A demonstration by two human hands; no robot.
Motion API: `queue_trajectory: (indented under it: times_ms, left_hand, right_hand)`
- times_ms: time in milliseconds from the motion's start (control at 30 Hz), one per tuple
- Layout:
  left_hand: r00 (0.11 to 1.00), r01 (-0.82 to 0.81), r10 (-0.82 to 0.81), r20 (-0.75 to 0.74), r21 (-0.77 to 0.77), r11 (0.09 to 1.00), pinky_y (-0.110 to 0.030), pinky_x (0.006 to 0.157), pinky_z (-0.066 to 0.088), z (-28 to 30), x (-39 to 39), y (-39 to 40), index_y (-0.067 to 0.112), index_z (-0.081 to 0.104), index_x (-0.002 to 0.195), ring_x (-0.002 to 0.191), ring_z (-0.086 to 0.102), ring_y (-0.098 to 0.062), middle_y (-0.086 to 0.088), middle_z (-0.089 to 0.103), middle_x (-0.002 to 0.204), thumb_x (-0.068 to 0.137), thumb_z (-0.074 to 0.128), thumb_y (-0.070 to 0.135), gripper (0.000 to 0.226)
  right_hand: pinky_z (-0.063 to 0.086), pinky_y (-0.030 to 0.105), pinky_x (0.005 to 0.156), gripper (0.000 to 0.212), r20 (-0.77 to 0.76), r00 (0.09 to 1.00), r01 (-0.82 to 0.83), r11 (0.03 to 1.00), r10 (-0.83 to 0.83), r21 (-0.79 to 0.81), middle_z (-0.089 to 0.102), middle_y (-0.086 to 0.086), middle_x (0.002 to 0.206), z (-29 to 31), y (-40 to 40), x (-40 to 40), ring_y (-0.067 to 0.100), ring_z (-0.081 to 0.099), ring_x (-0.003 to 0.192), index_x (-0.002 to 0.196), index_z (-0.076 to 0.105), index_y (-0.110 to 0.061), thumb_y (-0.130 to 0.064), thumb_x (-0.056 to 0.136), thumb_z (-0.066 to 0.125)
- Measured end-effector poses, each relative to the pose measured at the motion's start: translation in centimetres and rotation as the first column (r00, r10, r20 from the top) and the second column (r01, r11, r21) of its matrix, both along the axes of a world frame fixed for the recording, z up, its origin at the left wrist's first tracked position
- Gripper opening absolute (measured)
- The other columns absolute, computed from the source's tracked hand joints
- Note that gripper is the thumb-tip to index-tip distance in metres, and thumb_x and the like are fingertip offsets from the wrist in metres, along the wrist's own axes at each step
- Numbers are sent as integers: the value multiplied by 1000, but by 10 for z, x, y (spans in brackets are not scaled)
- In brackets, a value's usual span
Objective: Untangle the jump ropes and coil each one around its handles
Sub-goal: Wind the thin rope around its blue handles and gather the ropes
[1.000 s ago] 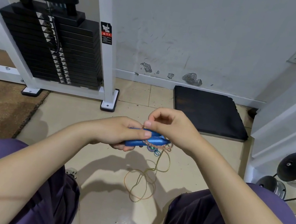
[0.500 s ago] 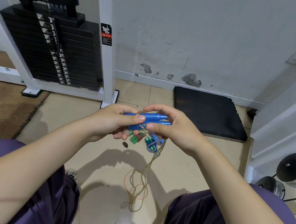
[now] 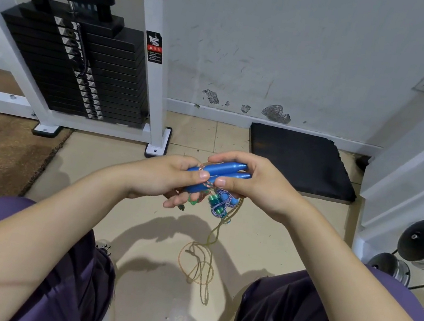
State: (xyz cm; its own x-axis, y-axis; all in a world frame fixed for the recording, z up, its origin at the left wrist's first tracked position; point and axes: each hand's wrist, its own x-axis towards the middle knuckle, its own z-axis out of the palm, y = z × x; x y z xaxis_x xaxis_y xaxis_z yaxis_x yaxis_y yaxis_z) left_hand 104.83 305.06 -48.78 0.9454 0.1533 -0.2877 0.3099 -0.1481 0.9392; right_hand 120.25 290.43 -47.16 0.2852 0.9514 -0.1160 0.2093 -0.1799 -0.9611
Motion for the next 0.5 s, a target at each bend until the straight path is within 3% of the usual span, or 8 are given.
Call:
queue_trajectory:
  times_ms: [67,167,267,367,433,500]
  left_hand:
    - [999,41,-40,-22,28,999,-24,45,42,2,-1,1,-1,48,104,47,51,-17,-6,60,73,101,48,39,40]
    - [999,52,-52,-6,43,998,-21,44,37,2,-2,0,-5,45,108,43,41,-13,1,54,63,100,44,38,43]
    - [999,-6,5,34,12,1000,-21,46,27,-1,-2,1,11,46,98,48,31,-11,-2,46,66,98,48,44,34]
    - [988,-131,132,76,-17,991,-18,47,25,-2,0,3,19,48,96,51,29,-11,-2,42,67,104,42,37,21]
    - [966,-218,223,131,-48,975,-16,46,25,-1,3,5,18,47,97,50,28,-10,0,41,66,104,39,35,20]
    - [926,-324,328,185,-48,945,-16,45,25,-1,5,7,17,45,97,48,28,-9,0,41,65,104,39,36,21]
  right_hand:
    - [47,13,56,34,5,1000,-12,1000,12,-13,68,-3,89,-1,-1,1,0,62,65,118,66,-10,-3,85,70]
    - [49,17,59,32,-61,998,-5,1000,4,-10,70,3,96,-4,0,4,8,63,68,116,68,-14,-8,84,72]
    - [53,26,66,40,-240,970,44,998,-33,38,68,9,97,-11,2,10,21,60,72,120,65,-15,-16,81,76]
    - [54,33,70,50,-351,936,56,998,-38,41,62,13,99,-14,4,9,24,59,71,125,57,-15,-15,80,76]
    - [54,31,63,52,-297,954,38,999,-30,20,61,14,95,-17,6,2,25,59,68,125,52,-15,-10,79,76]
    - [51,32,57,50,-108,993,46,999,-46,-5,60,11,88,-22,7,-4,24,60,63,122,49,-18,-9,81,76]
